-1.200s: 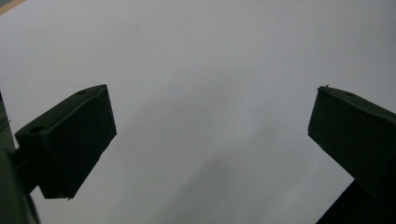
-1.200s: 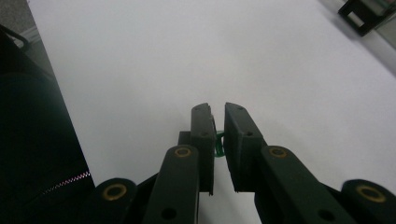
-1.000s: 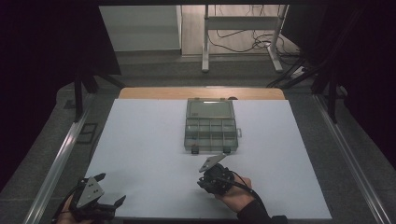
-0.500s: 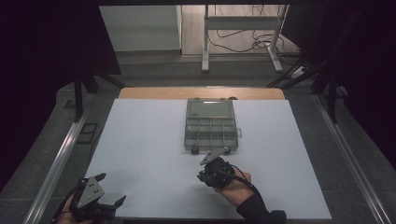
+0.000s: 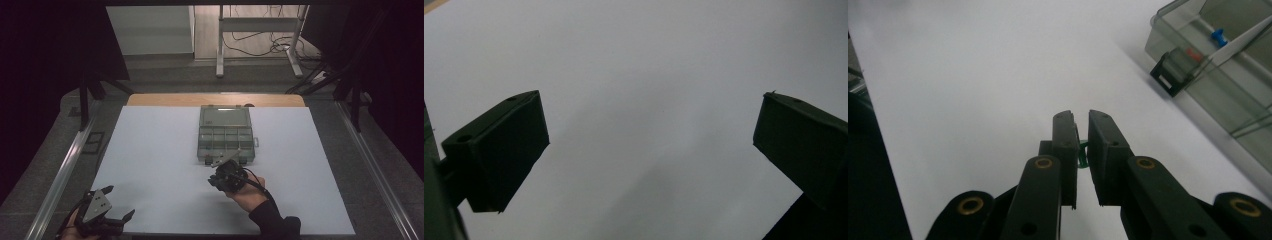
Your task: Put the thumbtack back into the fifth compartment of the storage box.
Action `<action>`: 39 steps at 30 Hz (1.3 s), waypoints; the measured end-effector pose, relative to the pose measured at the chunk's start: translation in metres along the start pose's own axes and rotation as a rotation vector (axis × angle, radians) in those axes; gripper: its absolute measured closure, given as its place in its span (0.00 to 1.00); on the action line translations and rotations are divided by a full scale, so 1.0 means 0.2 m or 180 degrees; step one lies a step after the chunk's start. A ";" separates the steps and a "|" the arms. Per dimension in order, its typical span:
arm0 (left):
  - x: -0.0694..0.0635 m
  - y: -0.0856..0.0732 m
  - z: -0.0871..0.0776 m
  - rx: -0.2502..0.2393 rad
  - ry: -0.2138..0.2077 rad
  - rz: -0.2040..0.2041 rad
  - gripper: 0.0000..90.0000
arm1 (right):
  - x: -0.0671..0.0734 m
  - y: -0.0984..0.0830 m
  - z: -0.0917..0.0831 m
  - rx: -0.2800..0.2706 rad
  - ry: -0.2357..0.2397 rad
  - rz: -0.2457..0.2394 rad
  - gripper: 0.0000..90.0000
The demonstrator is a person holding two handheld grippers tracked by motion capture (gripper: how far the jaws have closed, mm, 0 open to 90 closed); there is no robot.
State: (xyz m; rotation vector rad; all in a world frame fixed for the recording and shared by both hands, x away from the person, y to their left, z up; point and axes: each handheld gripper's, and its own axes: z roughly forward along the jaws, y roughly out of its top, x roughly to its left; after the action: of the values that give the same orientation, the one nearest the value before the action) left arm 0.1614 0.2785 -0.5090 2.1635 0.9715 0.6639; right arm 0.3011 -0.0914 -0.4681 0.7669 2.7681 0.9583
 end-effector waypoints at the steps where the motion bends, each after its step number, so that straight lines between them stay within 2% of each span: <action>1: 0.00 0.00 0.00 -0.0001 0.0000 0.0000 0.02 | 0.00 0.01 0.00 -0.0005 -0.0005 0.0004 0.91; 31: 0.00 0.00 0.00 -0.0006 -0.0011 -0.0007 0.02 | -0.20 0.16 0.04 -0.0154 -0.0192 0.0213 0.91; 39: 0.00 0.00 0.00 -0.0023 -0.0012 -0.0042 0.02 | -0.23 0.20 0.07 -0.0181 -0.0249 0.0223 0.91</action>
State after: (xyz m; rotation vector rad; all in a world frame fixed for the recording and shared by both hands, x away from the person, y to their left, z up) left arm 0.1616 0.2795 -0.5090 2.1494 0.9791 0.6557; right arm 0.3623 -0.0796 -0.4569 0.8782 2.6518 0.9925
